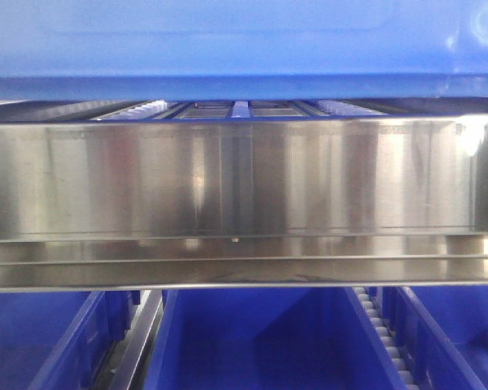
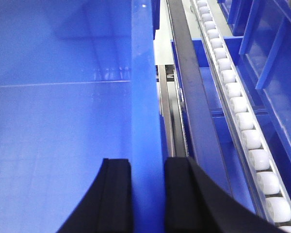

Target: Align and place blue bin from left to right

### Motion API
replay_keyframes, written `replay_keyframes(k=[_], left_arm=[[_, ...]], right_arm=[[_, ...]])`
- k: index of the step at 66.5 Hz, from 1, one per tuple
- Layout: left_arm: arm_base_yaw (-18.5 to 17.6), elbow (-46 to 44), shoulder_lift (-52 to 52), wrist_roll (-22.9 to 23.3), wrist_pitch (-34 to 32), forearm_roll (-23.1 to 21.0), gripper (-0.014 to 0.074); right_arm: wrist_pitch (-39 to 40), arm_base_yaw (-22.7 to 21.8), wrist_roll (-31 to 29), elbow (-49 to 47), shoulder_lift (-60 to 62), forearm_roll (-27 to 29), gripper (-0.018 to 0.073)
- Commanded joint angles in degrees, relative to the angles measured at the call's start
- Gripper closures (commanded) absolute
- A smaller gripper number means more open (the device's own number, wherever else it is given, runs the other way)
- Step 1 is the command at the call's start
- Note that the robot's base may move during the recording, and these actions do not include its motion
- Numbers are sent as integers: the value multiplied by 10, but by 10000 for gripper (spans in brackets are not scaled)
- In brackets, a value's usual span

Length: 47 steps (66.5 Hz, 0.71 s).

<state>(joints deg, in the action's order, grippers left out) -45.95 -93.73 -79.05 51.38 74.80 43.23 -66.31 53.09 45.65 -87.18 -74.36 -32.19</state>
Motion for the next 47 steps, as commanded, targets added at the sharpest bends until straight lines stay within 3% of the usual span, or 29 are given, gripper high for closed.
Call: replay_keyframes(k=[1, 47], left_arm=[[-11, -6, 7, 13, -54, 10, 707], [-11, -6, 7, 13, -54, 10, 707]], right_arm=[[67, 8, 3, -6, 9, -1, 637], [67, 8, 3, -6, 9, -1, 637]])
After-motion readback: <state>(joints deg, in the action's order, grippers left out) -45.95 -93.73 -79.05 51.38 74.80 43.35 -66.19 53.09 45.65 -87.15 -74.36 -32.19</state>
